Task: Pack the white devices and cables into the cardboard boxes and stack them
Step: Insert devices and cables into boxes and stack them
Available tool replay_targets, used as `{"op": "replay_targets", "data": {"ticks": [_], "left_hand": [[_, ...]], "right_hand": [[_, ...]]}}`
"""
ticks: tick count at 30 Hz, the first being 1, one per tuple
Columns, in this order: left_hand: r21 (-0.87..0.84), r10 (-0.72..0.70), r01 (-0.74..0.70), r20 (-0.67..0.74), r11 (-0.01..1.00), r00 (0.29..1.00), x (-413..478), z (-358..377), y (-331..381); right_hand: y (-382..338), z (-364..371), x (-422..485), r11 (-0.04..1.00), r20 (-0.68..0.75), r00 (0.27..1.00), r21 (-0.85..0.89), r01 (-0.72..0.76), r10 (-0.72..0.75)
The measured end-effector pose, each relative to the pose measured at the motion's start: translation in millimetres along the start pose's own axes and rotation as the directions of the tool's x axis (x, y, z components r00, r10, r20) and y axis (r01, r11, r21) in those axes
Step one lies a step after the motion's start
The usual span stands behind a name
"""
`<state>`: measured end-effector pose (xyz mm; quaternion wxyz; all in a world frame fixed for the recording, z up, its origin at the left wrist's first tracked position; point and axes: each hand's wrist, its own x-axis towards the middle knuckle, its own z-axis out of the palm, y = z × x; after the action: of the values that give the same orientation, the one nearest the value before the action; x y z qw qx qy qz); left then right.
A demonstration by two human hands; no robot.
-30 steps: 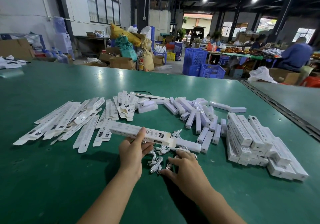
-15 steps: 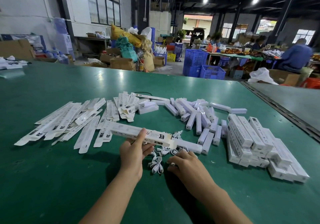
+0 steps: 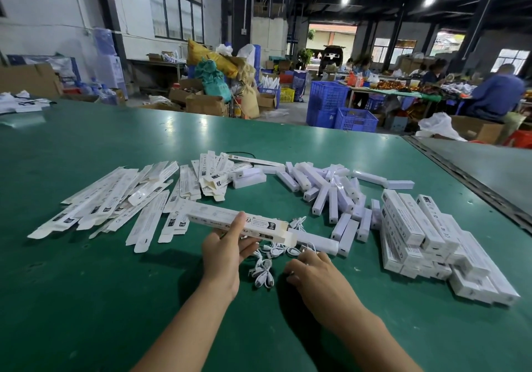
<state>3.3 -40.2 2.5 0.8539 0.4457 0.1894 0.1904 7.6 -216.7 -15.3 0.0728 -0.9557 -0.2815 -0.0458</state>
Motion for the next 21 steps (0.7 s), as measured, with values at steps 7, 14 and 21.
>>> {"op": "replay_targets", "data": {"ticks": [7, 14, 21], "left_hand": [[0.011, -0.001, 0.001, 0.001, 1.000, 1.000, 1.6, -1.6, -2.2], [0.018, -0.001, 0.001, -0.003, 1.000, 1.000, 0.3, -1.4, -1.0], [0.038, 0.031, -0.031, -0.001, 0.999, 1.000, -2.3, 1.3, -0.7]], "right_hand": [[-6.8, -5.6, 2.4, 0.987, -0.068, 0.989, 0.106, -0.123, 0.131], [-7.7, -9.5, 3.0, 0.886, -0.191, 0.935, 0.420, -0.198, 0.300], [-3.9, -24.0, -1.4, 0.475, -0.168, 0.834, 0.871, -0.124, 0.526]]}}
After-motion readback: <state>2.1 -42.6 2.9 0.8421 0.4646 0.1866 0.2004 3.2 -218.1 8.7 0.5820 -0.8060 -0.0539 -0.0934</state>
